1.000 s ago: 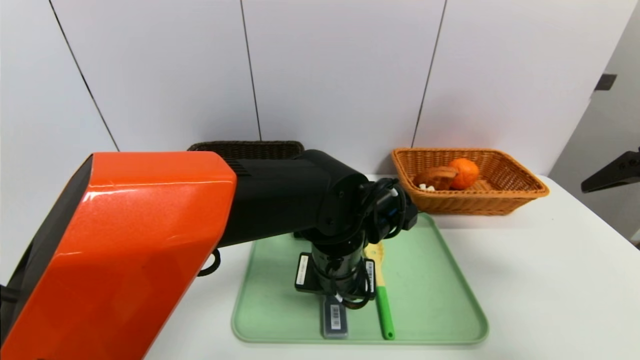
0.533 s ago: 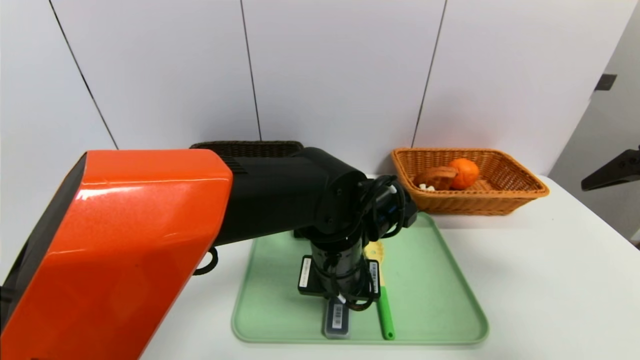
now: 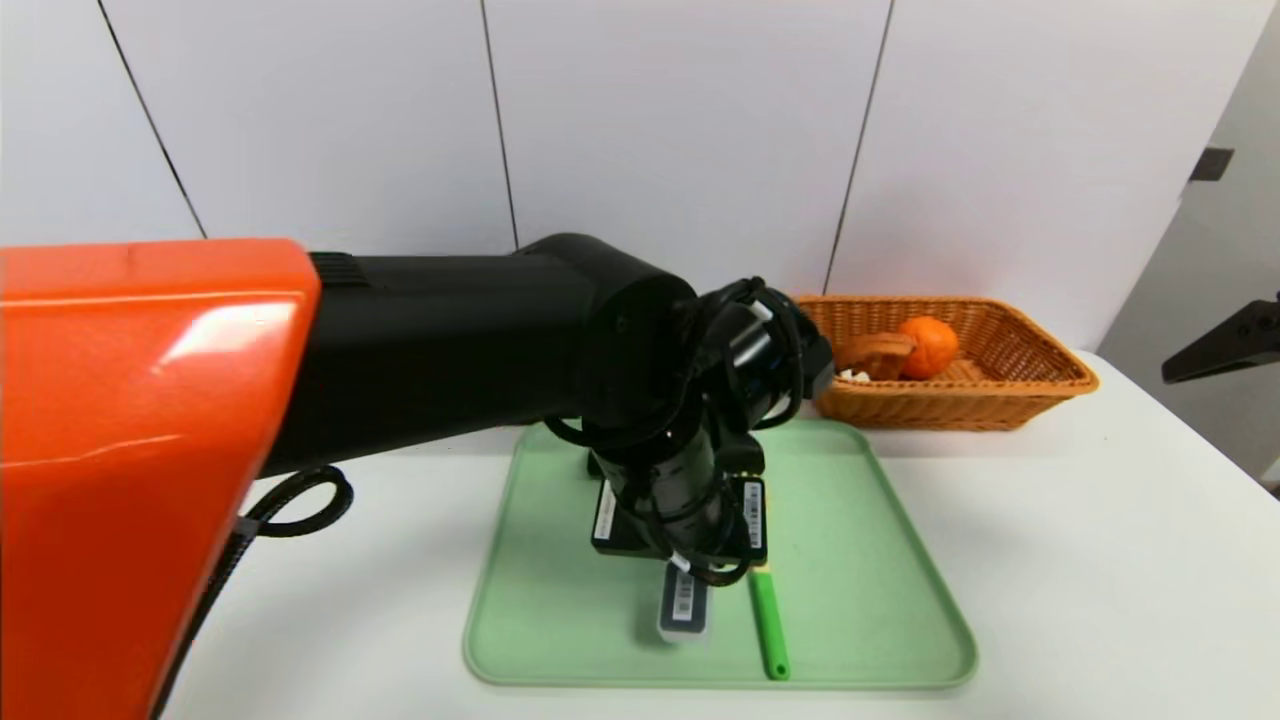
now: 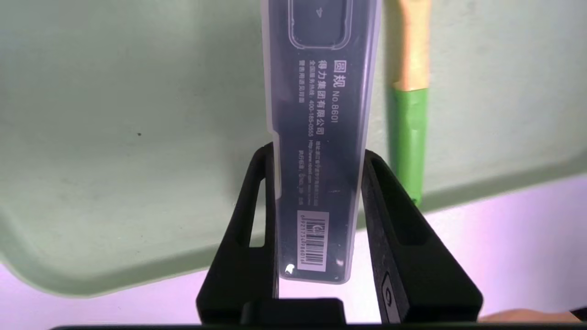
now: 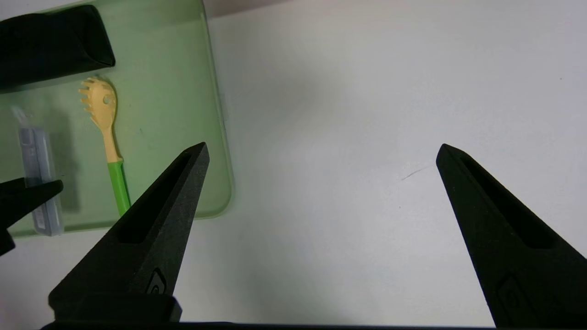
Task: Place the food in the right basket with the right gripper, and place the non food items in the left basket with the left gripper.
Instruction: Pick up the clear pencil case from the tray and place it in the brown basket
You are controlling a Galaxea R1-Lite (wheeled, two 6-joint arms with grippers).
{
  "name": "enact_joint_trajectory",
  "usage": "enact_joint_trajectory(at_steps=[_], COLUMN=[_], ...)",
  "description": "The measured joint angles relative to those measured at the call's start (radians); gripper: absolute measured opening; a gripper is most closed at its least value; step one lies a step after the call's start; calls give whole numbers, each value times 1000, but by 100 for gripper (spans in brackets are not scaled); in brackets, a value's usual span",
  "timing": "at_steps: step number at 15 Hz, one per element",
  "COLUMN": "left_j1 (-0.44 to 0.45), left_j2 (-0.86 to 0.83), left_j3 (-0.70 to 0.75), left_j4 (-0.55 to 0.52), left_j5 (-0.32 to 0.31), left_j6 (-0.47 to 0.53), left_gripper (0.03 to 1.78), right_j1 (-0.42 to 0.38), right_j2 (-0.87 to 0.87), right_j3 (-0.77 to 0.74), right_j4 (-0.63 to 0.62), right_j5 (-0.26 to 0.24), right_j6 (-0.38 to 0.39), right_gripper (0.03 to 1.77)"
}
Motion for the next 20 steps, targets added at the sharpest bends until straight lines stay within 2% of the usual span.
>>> enact_joint_trajectory(at_steps=[3,5,10,12,15,17,20], left_j1=[26,83,363,499,687,749,792], left_j2=[-77,-139,-299,-325,-309,-271,-185], left_j3=[0,0,0,2,8,12,14], left_j4=[-72,-130,-233,-246,-320,-381,-466], left_j5=[1,-1,-61,-103,-136,-148,-151], left_j6=[21,46,163,195,215,218,229], left_gripper=[55,55,55,55,55,55,55], right_j1=[0,0,0,-6,-7,-8,-7], right_j2=[2,7,24,28,36,41,48], right_j3=[0,4,16,16,16,15,15], right_j4=[-1,0,-4,-15,-16,-19,-30], right_j5=[0,3,0,-4,-29,-33,-45], right_j6=[8,10,11,10,9,9,9], right_gripper=[171,171,171,171,171,171,171])
